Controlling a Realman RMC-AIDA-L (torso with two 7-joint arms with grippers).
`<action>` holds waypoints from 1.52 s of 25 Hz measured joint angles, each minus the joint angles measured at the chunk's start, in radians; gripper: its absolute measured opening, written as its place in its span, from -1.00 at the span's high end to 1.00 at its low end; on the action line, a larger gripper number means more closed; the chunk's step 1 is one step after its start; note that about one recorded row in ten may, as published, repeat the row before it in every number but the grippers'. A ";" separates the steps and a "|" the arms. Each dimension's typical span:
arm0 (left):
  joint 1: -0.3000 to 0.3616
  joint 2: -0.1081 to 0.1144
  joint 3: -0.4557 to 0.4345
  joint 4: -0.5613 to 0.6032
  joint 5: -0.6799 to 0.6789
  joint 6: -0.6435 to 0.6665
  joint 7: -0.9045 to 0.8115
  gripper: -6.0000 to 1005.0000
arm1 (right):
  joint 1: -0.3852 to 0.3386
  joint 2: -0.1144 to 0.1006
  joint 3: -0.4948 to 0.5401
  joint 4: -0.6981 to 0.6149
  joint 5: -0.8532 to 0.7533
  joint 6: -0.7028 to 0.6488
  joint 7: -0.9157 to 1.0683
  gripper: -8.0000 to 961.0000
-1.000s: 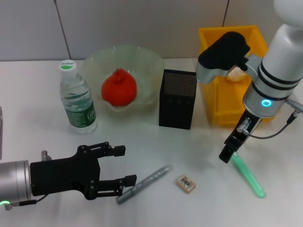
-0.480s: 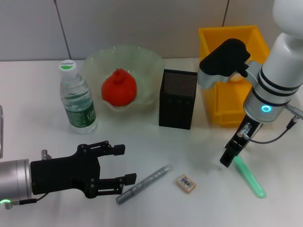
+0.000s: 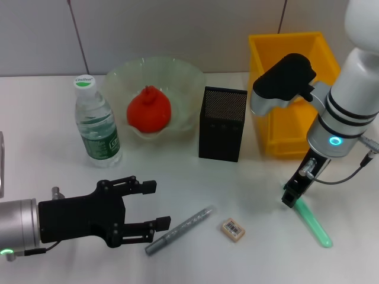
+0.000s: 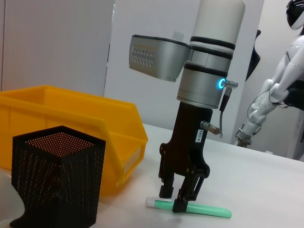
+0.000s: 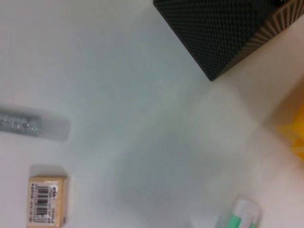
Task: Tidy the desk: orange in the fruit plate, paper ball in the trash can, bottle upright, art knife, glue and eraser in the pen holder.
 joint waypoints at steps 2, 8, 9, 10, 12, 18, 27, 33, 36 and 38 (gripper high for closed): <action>-0.001 0.000 0.000 0.000 0.000 0.000 0.000 -0.59 | -0.001 0.000 0.000 0.001 0.000 0.002 0.000 -0.11; -0.001 0.000 0.000 0.000 0.000 0.000 -0.001 -0.59 | -0.002 0.000 0.000 0.006 0.000 0.005 -0.001 0.15; -0.001 0.000 0.000 0.000 0.000 0.000 -0.001 -0.59 | -0.002 0.000 0.000 0.006 0.000 0.006 -0.001 0.16; -0.001 0.000 0.000 0.000 0.000 0.000 -0.002 -0.59 | -0.002 0.000 0.000 0.006 0.000 0.007 -0.002 0.16; -0.001 0.000 0.000 0.000 0.000 0.000 -0.002 -0.59 | -0.002 0.000 0.000 0.006 0.000 0.007 -0.002 0.17; -0.001 0.000 0.000 0.000 0.000 -0.001 -0.002 -0.58 | -0.004 0.000 -0.008 0.012 0.000 0.017 -0.002 0.19; -0.007 0.000 0.000 0.000 0.000 -0.004 -0.003 -0.58 | -0.004 0.000 -0.014 0.015 0.000 0.021 -0.002 0.40; -0.014 0.000 0.000 0.000 0.000 -0.007 -0.003 -0.58 | -0.004 0.000 -0.043 0.017 0.000 0.026 0.000 0.44; -0.015 0.000 0.000 0.000 0.000 -0.007 -0.003 -0.58 | -0.004 0.000 -0.053 0.017 0.000 0.028 0.003 0.49; -0.016 0.000 0.000 0.000 0.000 -0.009 -0.004 -0.58 | -0.004 0.000 -0.053 0.017 0.000 0.028 0.004 0.56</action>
